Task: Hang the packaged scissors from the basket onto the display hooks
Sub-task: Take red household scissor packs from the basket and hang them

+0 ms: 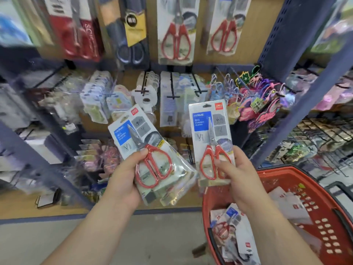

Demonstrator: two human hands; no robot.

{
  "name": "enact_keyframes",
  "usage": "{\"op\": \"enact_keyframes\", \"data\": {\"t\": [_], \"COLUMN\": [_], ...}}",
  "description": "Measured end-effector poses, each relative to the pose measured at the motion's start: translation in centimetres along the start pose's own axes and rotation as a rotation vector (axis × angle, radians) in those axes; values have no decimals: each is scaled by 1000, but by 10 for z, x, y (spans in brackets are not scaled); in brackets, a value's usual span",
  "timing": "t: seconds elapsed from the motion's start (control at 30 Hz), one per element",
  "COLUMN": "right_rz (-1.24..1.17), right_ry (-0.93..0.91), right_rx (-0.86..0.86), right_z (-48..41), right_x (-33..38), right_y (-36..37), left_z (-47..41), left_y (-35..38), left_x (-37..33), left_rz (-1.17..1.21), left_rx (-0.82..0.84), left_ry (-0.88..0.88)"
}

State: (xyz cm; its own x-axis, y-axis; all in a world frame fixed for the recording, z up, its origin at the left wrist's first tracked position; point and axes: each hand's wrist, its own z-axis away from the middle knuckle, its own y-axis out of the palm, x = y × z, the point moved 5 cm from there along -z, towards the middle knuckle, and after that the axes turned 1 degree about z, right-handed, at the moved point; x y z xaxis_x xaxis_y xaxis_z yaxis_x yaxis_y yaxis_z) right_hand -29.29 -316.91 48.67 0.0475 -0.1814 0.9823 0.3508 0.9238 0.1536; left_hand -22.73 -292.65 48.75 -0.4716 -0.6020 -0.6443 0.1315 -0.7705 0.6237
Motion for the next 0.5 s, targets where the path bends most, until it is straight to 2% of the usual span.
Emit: {"op": "enact_keyframes", "data": {"t": [0.33, 0.5], "right_rz": [-130, -64], "right_ry": [-228, -262], "right_rx": [-15, 51], "right_z": [-23, -53], "right_x": [62, 98], "right_y": [13, 8], "left_z": [-4, -9], "left_y": [45, 84], "left_x": [-59, -81], "left_rz": [14, -40], "left_rx": [131, 188], "left_ry": [17, 111]}}
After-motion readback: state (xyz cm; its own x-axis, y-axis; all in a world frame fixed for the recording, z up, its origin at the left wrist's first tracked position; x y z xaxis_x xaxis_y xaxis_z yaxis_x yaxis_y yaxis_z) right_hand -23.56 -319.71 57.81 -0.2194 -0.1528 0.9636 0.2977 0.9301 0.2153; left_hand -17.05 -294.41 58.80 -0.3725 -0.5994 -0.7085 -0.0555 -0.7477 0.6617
